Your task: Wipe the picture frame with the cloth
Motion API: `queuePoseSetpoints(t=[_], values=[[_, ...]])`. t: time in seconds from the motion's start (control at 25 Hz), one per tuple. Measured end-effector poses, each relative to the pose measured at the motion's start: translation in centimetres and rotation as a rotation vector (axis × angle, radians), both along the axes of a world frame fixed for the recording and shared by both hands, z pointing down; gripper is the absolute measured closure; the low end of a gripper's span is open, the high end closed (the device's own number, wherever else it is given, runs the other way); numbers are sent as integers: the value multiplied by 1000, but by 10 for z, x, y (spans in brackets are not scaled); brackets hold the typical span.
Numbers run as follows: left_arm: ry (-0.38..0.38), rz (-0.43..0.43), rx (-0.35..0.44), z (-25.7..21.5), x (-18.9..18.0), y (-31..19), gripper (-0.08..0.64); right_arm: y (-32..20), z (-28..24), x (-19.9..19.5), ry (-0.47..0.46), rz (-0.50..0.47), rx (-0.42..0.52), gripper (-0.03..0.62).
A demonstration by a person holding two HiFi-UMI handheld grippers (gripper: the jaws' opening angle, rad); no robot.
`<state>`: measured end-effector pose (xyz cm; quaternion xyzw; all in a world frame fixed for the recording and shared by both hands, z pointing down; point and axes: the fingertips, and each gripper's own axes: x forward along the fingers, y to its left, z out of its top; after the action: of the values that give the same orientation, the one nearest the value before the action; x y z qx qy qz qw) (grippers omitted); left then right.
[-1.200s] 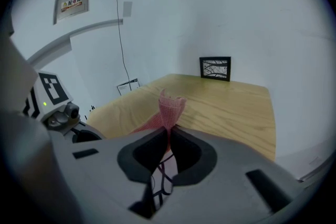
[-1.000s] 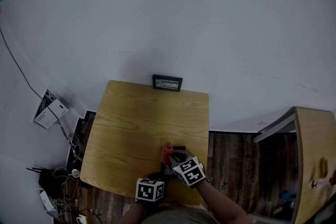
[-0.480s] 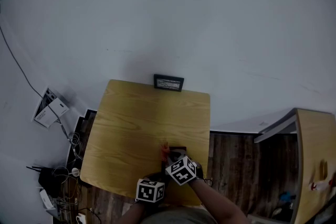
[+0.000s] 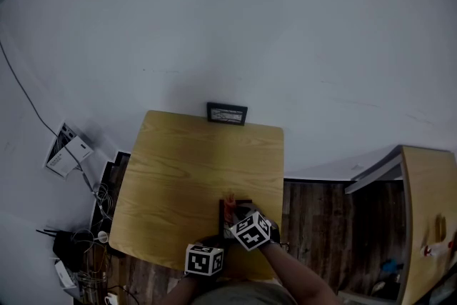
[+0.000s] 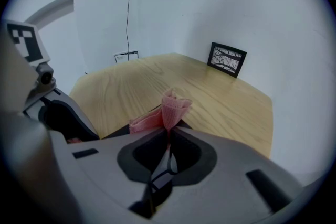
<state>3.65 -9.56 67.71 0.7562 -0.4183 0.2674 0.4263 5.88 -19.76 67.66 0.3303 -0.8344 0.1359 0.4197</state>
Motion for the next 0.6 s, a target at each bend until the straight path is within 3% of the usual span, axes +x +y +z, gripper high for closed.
queuePoseSetpoints(t=[0.6], values=[[-3, -1, 8, 0, 1, 0, 426, -2, 1, 33, 58, 38, 9, 577]])
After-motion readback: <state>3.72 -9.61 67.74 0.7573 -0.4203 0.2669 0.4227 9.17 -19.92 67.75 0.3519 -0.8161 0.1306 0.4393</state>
